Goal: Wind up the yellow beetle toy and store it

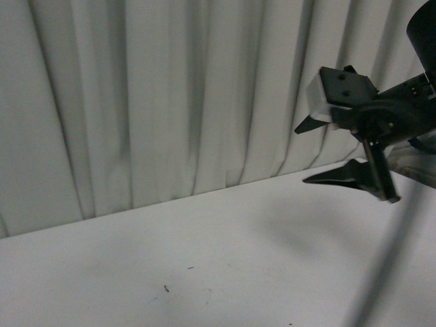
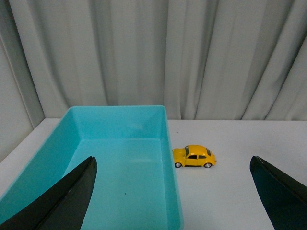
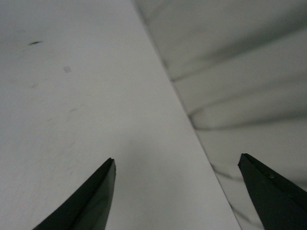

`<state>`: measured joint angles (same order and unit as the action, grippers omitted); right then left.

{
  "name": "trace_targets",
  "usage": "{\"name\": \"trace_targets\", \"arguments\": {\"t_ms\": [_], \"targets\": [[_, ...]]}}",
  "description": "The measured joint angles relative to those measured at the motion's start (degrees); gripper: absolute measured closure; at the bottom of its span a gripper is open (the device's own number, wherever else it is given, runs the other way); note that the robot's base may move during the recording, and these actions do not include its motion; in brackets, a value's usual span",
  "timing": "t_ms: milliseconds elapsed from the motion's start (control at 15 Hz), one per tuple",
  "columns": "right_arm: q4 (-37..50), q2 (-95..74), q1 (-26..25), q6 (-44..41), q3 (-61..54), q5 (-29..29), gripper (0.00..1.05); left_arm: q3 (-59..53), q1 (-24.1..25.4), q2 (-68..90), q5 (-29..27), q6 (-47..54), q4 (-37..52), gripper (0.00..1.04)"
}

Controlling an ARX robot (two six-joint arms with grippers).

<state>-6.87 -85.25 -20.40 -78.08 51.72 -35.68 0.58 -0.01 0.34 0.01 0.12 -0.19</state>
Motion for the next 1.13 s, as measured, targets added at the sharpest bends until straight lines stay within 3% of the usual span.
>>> {"name": "trace_targets", "arguments": {"t_ms": [133, 200, 333, 399, 466, 599, 1131], "targets": [[28.0, 19.6, 6.4, 33.5, -21.5, 17.1, 0.47, 0.0, 0.0, 0.0, -0.2, 0.0, 0.0, 0.07], [28.9, 33.5, 9.9, 51.5, -28.0, 24.0, 0.62, 0.0, 0.0, 0.0, -0.1, 0.0, 0.0, 0.07], [29.0, 48.0, 13.0, 70.9, -35.9, 28.2, 0.89, 0.0, 0.0, 0.0, 0.0, 0.0, 0.0, 0.07], [29.0, 49.5, 13.8, 73.7, -37.8, 29.2, 0.99, 0.0, 0.0, 0.0, -0.1, 0.0, 0.0, 0.07], [28.8, 51.1, 14.8, 75.4, -40.3, 29.9, 1.03, 0.0, 0.0, 0.0, 0.0, 0.0, 0.0, 0.07], [28.5, 54.7, 20.2, 76.7, -42.8, 34.9, 1.03, 0.0, 0.0, 0.0, 0.0, 0.0, 0.0, 0.07], [21.9, 67.5, 20.4, 77.1, -49.2, 35.5, 1.03, 0.0, 0.0, 0.0, 0.0, 0.0, 0.0, 0.07]]}}
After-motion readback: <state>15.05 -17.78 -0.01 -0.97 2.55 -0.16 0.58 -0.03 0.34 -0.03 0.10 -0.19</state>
